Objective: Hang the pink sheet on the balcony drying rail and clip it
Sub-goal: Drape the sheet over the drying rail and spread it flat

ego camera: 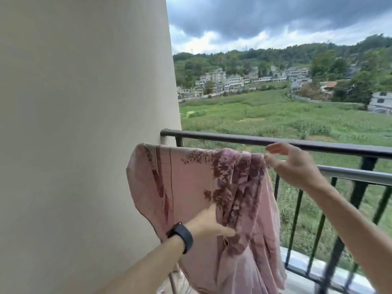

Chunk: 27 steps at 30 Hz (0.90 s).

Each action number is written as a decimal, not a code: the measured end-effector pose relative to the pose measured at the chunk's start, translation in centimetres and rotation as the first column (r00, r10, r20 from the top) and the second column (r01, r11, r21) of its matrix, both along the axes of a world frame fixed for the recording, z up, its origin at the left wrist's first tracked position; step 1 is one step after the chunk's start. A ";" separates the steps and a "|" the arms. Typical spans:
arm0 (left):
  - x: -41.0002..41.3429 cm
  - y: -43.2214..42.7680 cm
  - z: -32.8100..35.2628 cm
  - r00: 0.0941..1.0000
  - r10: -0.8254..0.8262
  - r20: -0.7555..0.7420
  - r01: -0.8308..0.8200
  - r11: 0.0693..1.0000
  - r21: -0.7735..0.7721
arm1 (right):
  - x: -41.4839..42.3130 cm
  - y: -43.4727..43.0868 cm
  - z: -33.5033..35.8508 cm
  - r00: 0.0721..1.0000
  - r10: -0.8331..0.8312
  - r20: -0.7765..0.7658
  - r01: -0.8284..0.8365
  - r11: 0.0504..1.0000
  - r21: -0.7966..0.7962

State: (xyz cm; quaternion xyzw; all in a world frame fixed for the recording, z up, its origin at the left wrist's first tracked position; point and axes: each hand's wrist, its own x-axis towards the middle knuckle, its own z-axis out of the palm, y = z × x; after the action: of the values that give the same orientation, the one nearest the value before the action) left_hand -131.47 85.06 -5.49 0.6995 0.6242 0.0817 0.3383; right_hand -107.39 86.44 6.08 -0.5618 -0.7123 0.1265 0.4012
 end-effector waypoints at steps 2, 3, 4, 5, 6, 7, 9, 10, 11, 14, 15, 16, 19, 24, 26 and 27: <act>-1.8 1.1 -1.4 0.991 0.098 0.091 -0.098 0.995 -0.005 | -0.9 -2.2 -2.5 0.999 -0.010 -0.038 0.013 0.997 0.082; -2.6 1.8 -1.7 0.983 0.142 0.115 -0.146 0.989 0.026 | -1.4 -2.7 -3.9 0.999 -0.030 -0.045 0.033 0.995 0.089; -3.1 2.3 -1.7 0.974 0.183 0.133 -0.193 0.979 0.061 | -1.9 -3.0 -5.3 0.997 -0.047 -0.056 0.050 0.997 0.056; -3.6 2.8 -1.6 0.963 0.223 0.151 -0.239 0.966 0.099 | -2.6 -3.0 -6.5 0.996 -0.060 -0.071 0.060 0.998 0.006; -4.0 3.0 -1.1 0.953 0.250 0.170 -0.275 0.950 0.149 | -3.3 -3.0 -7.6 0.992 -0.076 -0.099 0.071 0.996 -0.055; -4.5 3.1 -0.7 0.947 0.259 0.187 -0.297 0.930 0.215 | -4.2 -2.9 -8.5 0.987 -0.097 -0.131 0.085 0.992 -0.092; -5.7 3.6 0.1 0.939 0.271 0.214 -0.330 0.885 0.329 | -6.0 -2.6 -9.5 0.973 -0.142 -0.181 0.127 0.988 -0.092; -6.5 3.9 0.5 0.929 0.285 0.235 -0.356 0.861 0.364 | -6.9 -2.2 -9.8 0.967 -0.168 -0.189 0.155 0.985 -0.082; -7.4 4.5 0.6 0.915 0.310 0.257 -0.391 0.837 0.384 | -7.8 -1.8 -10.0 0.961 -0.198 -0.193 0.188 0.980 -0.070; -10.6 6.3 0.7 0.863 0.375 0.339 -0.497 0.749 0.437 | -9.9 -0.1 -10.7 0.937 -0.293 -0.193 0.300 0.954 0.012; -11.7 7.0 0.6 0.846 0.396 0.358 -0.528 0.720 0.450 | -10.5 0.6 -11.0 0.928 -0.319 -0.192 0.334 0.941 0.050; -12.8 7.7 0.5 0.840 0.412 0.353 -0.540 0.697 0.472 | -11.0 1.3 -11.3 0.921 -0.337 -0.195 0.357 0.931 0.079; -15.9 10.2 0.5 0.917 0.372 0.146 -0.366 0.637 0.678 | -12.2 3.0 -11.9 0.920 -0.347 -0.181 0.376 0.911 0.167; -17.0 15.7 2.2 0.961 0.239 -0.142 0.009 0.483 0.876 | -12.0 3.8 -10.9 0.928 -0.336 -0.159 0.368 0.891 0.268; -15.9 17.4 3.2 0.973 0.171 -0.156 0.065 0.443 0.894 | -10.8 3.0 -9.2 0.905 -0.370 -0.210 0.422 0.840 0.340; -15.5 18.1 3.7 0.983 0.127 -0.130 0.068 0.408 0.910 | -10.1 2.5 -8.0 0.886 -0.397 -0.238 0.460 0.813 0.356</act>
State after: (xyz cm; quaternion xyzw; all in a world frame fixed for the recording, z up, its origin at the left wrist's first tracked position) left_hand -146.93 103.13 -1.79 0.7637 0.5191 0.3509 -0.1554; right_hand -117.45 88.98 -1.93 -0.6019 -0.5444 -0.0739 0.5795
